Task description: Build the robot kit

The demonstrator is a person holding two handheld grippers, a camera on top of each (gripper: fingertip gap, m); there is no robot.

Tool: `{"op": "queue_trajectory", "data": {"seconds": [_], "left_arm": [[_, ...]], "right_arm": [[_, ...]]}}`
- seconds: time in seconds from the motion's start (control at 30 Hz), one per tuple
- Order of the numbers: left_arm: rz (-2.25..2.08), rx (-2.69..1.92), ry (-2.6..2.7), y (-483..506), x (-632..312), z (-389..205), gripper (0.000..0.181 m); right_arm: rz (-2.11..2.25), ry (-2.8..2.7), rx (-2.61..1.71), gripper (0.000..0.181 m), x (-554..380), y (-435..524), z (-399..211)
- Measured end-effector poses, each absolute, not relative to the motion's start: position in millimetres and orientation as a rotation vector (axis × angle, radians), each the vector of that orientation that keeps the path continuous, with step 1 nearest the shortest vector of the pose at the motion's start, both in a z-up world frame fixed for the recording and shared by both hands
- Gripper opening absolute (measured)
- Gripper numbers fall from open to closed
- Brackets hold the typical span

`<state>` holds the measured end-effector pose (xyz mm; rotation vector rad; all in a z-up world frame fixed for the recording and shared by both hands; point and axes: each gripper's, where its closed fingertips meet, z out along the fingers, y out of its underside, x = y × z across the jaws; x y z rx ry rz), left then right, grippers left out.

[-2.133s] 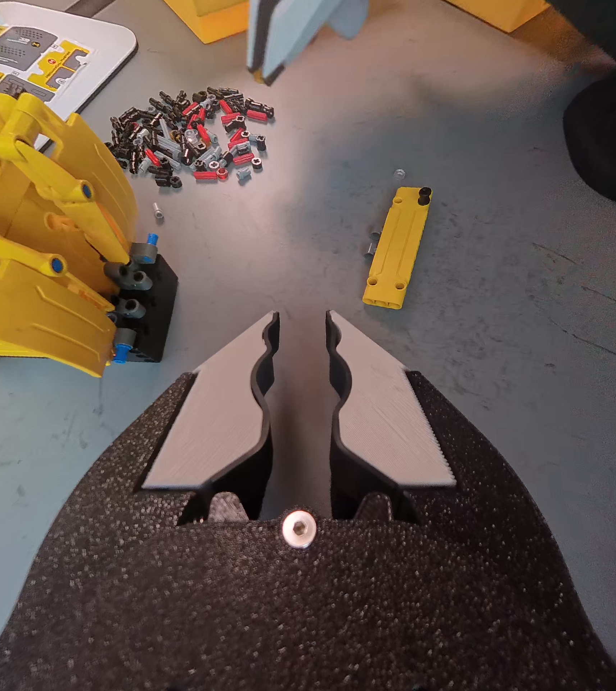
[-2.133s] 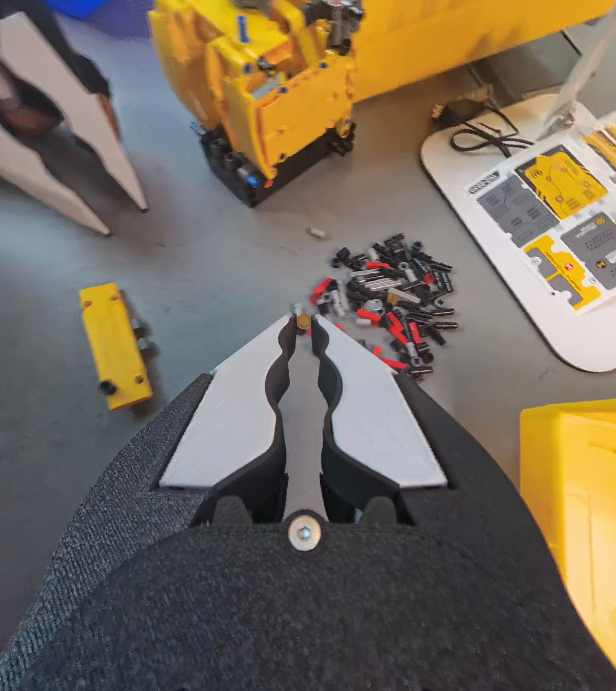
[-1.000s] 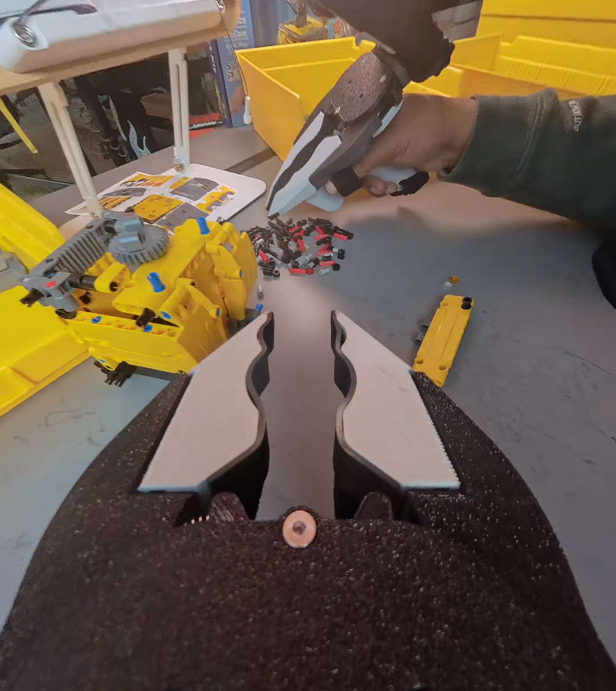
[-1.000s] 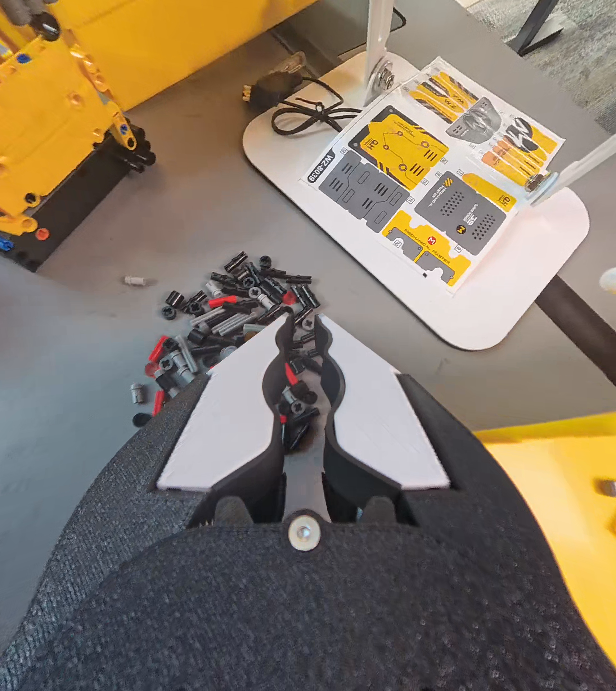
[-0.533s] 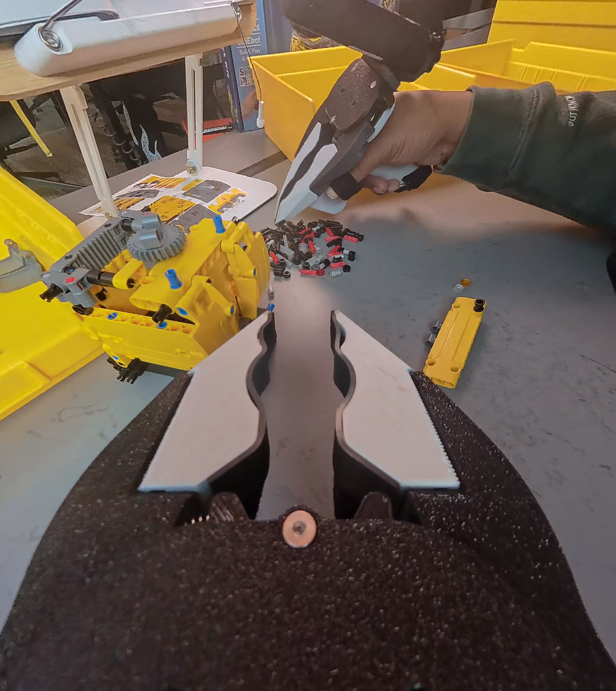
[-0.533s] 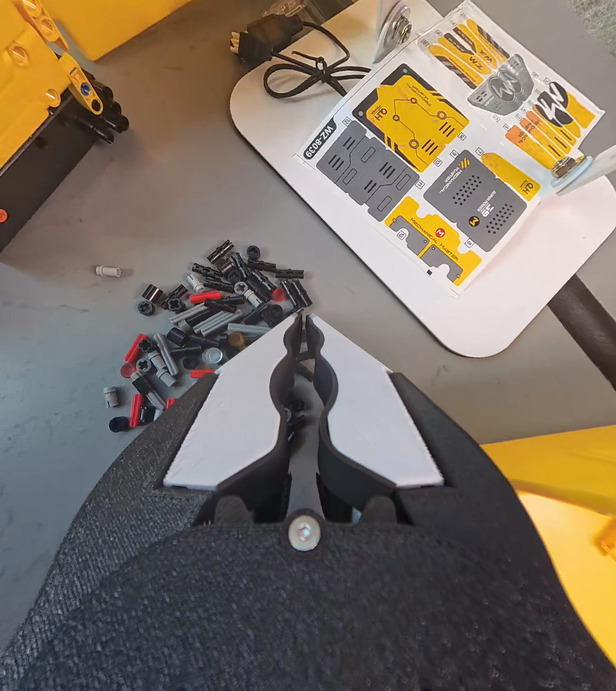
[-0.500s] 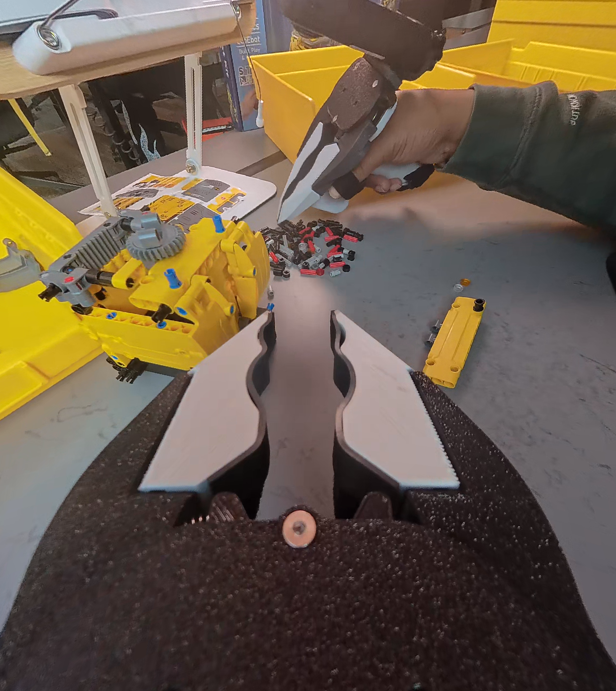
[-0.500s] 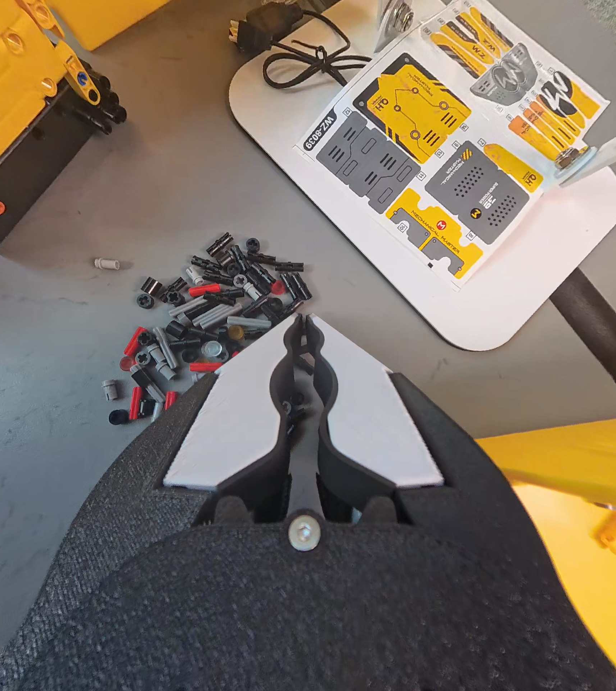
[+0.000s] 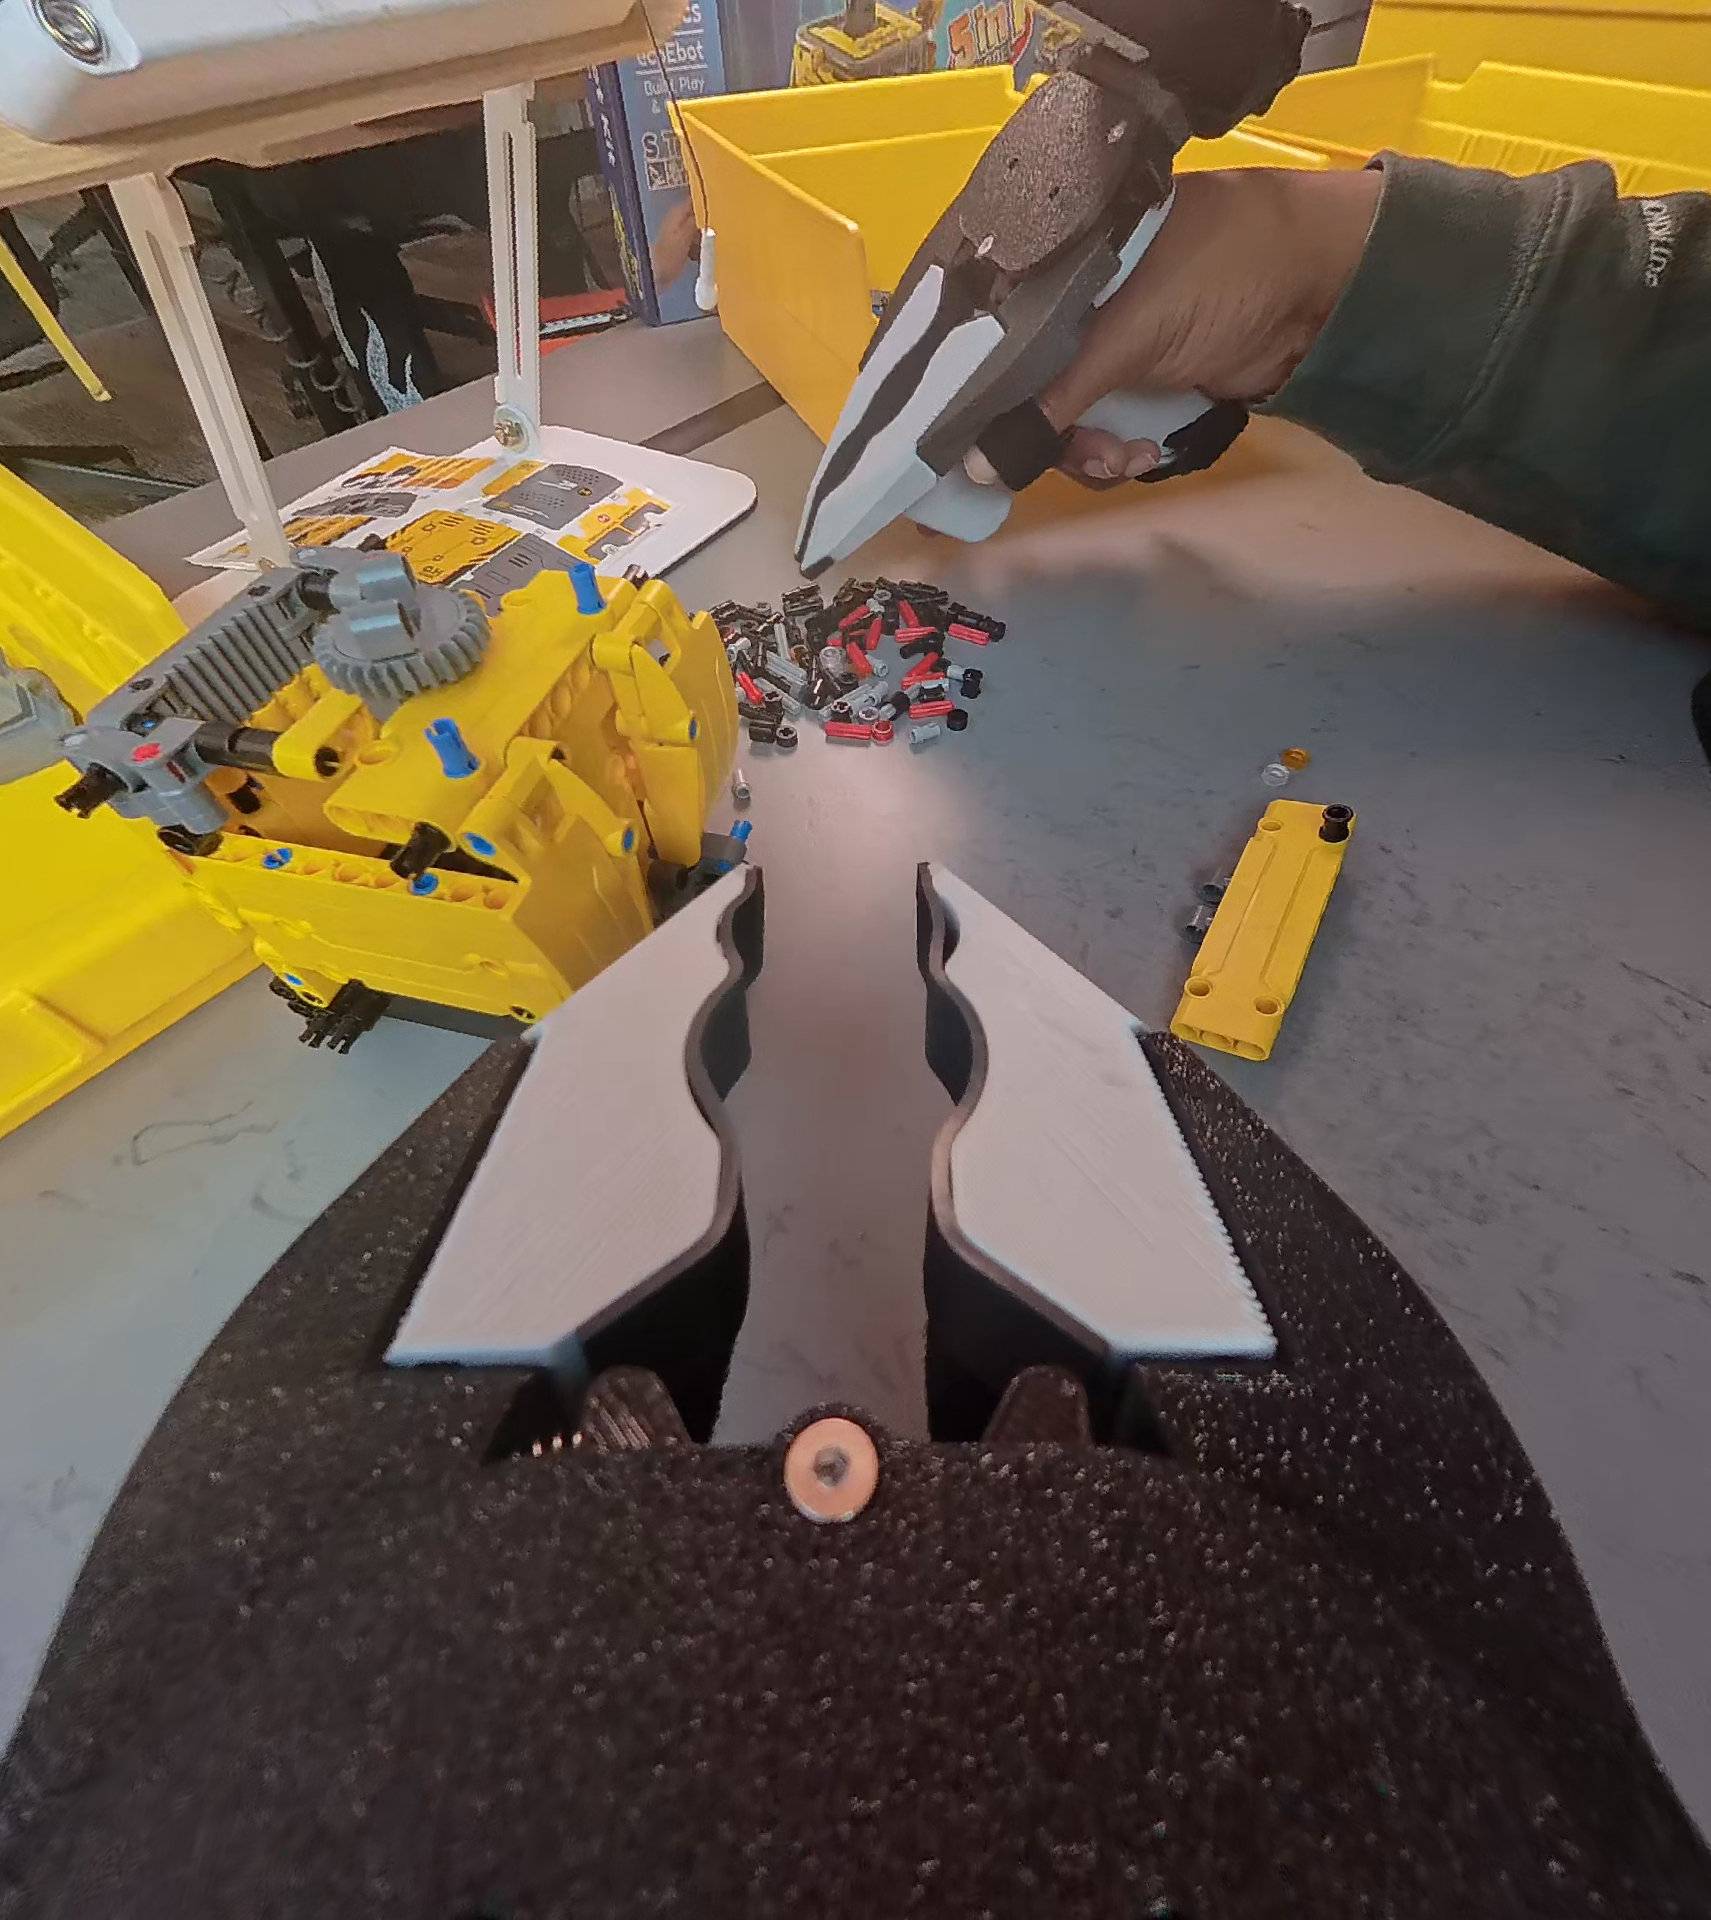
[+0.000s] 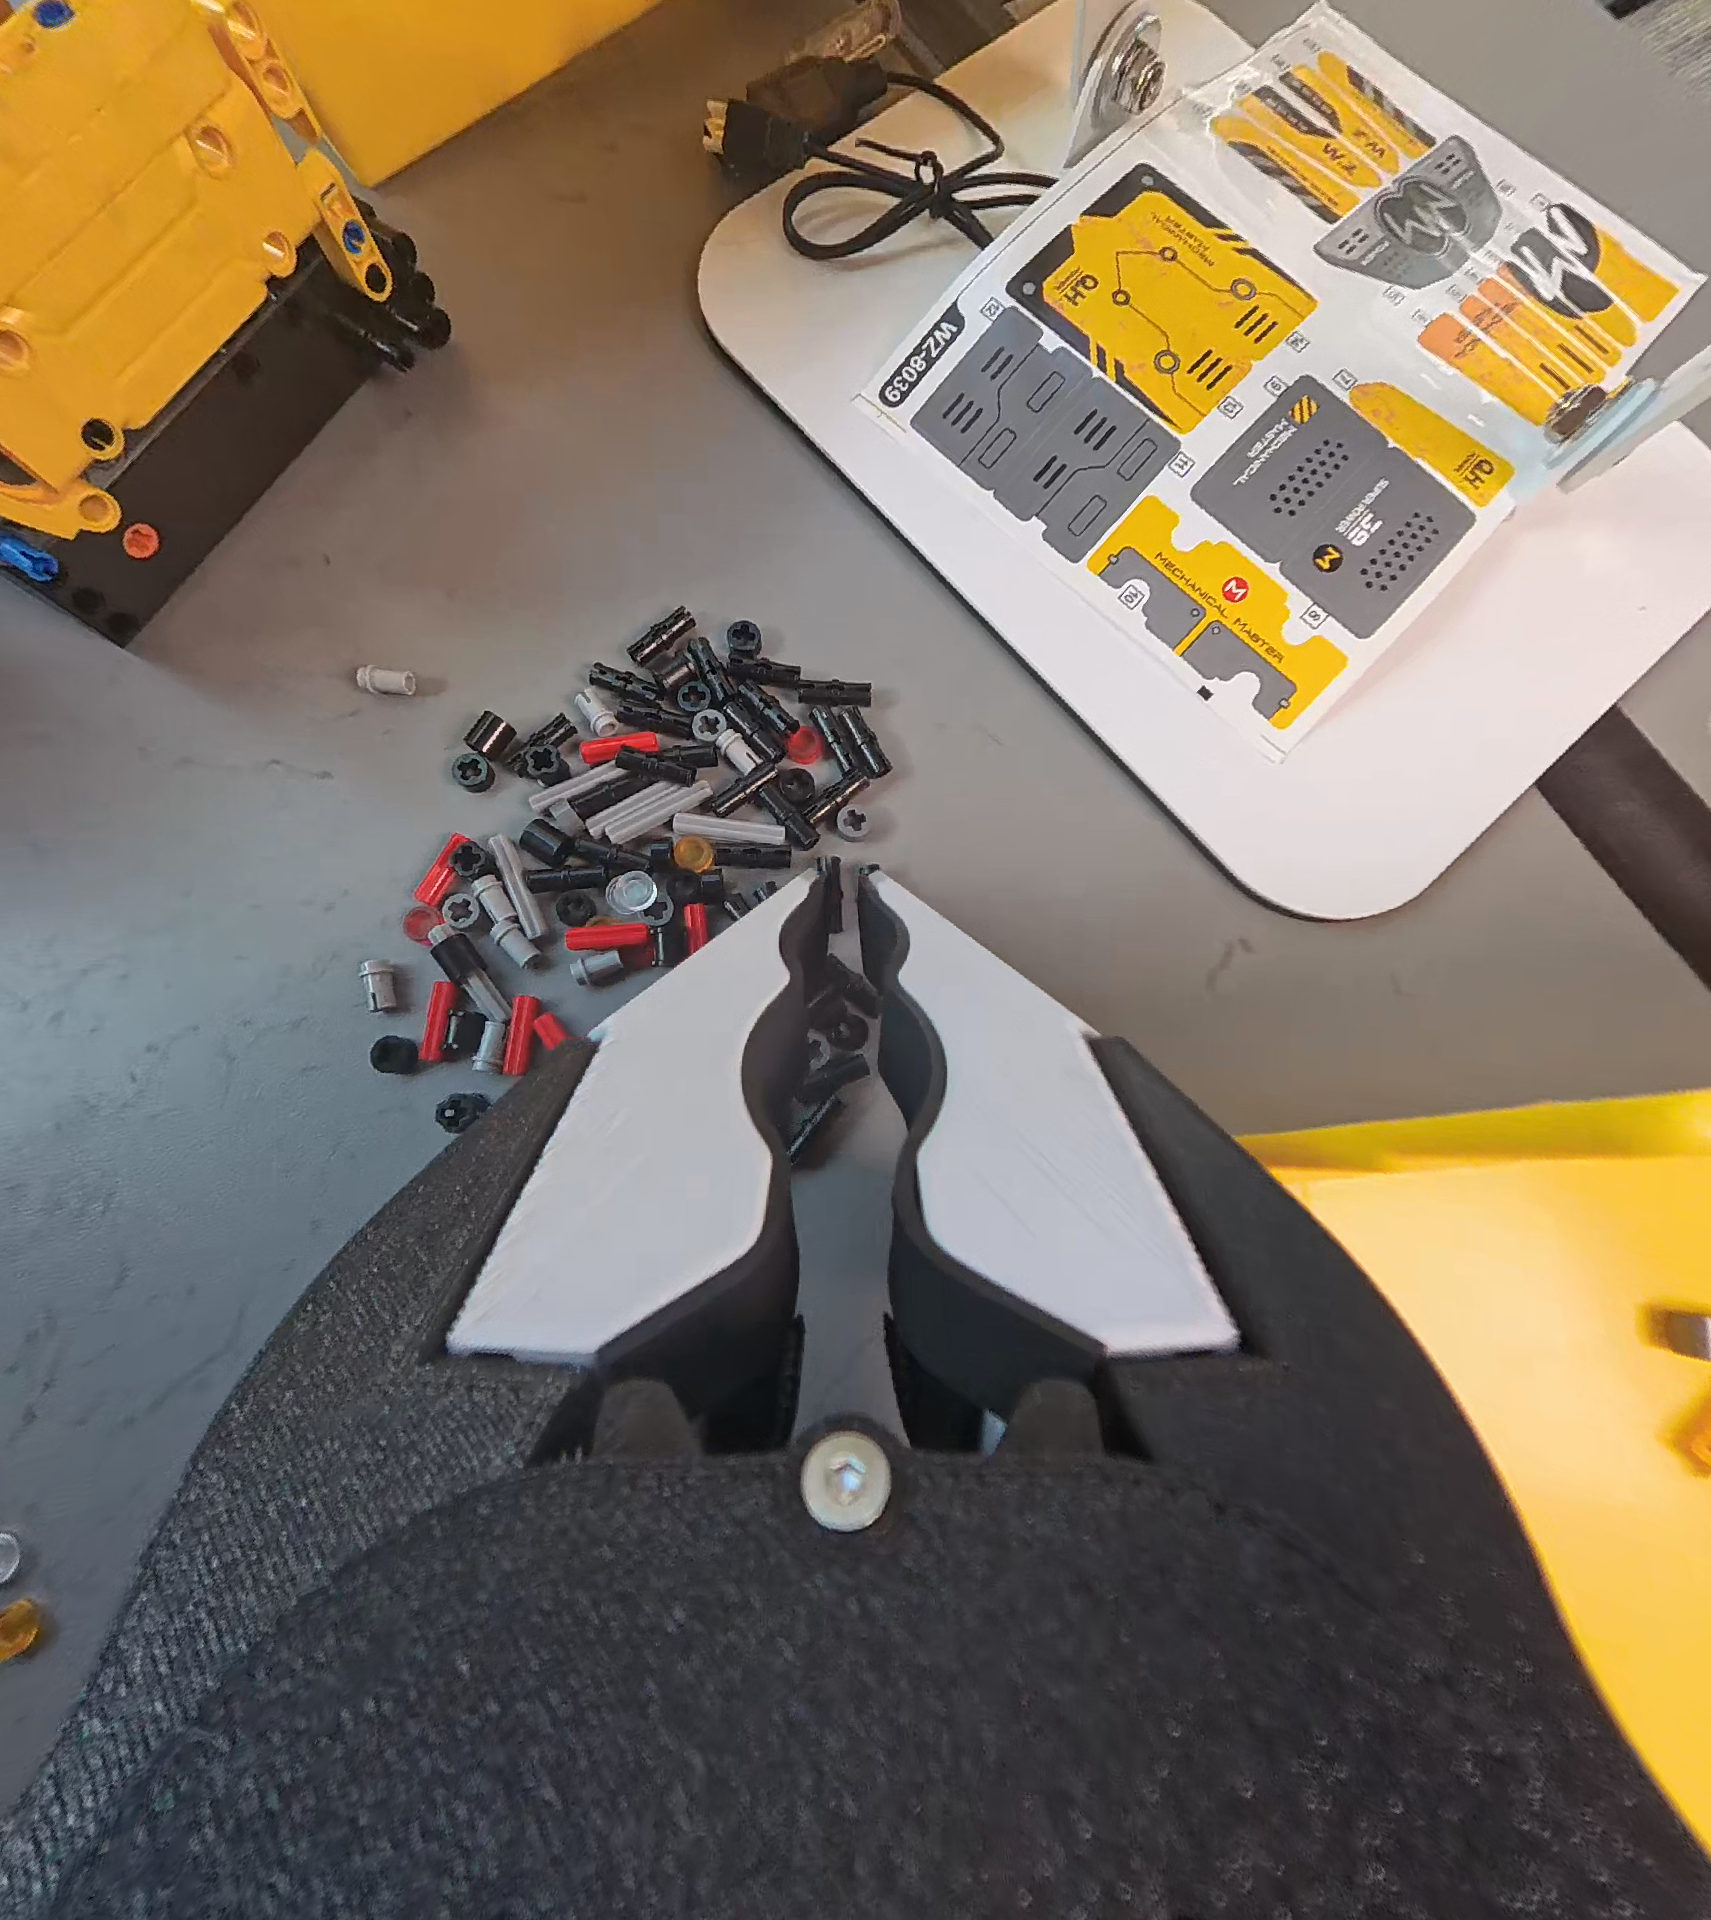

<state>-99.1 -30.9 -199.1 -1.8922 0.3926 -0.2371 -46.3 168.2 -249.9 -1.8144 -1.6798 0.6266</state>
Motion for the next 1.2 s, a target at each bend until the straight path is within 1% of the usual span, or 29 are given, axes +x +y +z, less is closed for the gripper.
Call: {"op": "queue_trajectory", "data": {"seconds": [0.63,1.2], "left_arm": [[-0.238,-1.901,0.403,-31.2,-98.6,-201.2,0.028],[-0.242,-1.912,0.419,-31.5,-97.0,-204.3,0.028]], "right_arm": [[0.672,-2.057,-1.631,0.005,-36.0,108.9,-263.0],[0.676,-1.930,-1.729,0.006,-39.8,129.5,-264.6]]}}
